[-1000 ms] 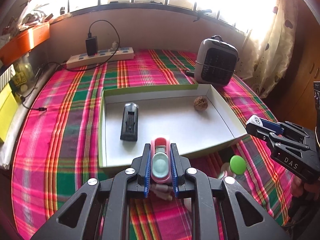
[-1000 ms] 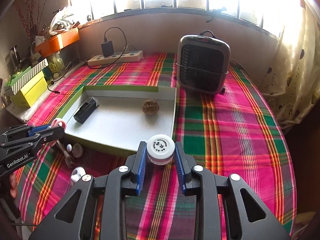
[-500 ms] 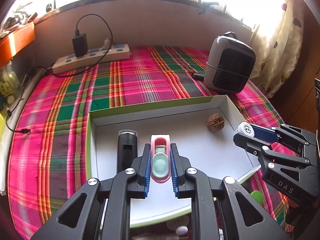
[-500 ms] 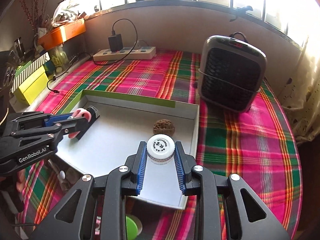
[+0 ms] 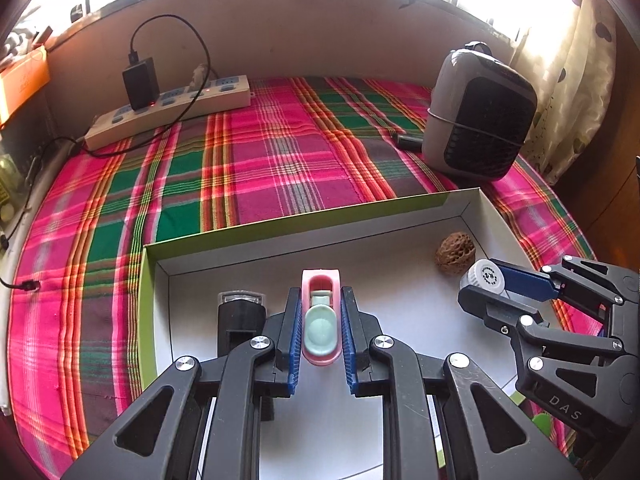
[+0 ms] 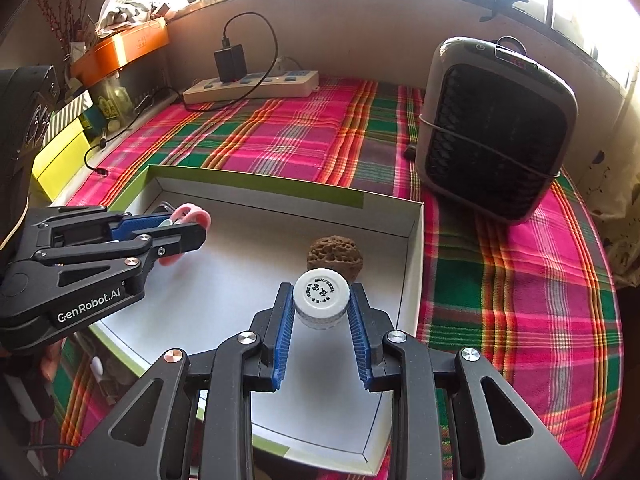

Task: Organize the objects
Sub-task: 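Lower both into the box and open the left and right grippers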

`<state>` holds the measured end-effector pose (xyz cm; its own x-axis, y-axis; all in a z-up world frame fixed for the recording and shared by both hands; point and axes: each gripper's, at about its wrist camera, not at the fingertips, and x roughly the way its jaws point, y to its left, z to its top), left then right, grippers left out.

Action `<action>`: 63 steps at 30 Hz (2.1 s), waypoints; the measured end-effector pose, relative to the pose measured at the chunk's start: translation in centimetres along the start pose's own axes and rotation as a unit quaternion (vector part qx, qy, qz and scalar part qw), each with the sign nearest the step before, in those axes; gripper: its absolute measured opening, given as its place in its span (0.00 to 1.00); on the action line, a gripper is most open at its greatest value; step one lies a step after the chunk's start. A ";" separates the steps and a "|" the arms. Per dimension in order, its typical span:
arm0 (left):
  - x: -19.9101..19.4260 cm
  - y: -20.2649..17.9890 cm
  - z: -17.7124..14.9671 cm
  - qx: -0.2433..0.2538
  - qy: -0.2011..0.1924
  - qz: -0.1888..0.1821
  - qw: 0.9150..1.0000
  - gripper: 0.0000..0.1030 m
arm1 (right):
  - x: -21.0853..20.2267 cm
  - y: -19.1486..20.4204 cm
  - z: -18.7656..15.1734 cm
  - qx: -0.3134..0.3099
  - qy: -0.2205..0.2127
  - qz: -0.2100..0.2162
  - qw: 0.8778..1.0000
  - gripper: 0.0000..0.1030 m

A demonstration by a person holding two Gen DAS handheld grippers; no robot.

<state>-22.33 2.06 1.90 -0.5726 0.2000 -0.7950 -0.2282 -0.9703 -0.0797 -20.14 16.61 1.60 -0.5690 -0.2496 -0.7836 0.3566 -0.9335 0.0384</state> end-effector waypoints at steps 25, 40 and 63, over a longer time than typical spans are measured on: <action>1.8 -0.3 0.9 0.003 0.006 0.009 1.000 0.15 | 1.0 0.3 0.0 -0.012 0.000 -0.006 1.000 0.27; 2.0 -0.3 1.0 0.005 0.006 0.009 1.000 0.16 | 1.1 0.5 0.1 -0.017 0.004 -0.012 1.000 0.27; 0.4 -0.5 0.3 0.001 -0.006 0.004 1.000 0.24 | 0.1 0.3 -0.1 -0.002 -0.011 -0.016 1.000 0.41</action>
<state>-22.66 2.71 1.76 -0.5841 0.1945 -0.7880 -0.2262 -0.9714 -0.0722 -20.02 16.32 1.49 -0.5955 -0.2259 -0.7710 0.3411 -0.9400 0.0119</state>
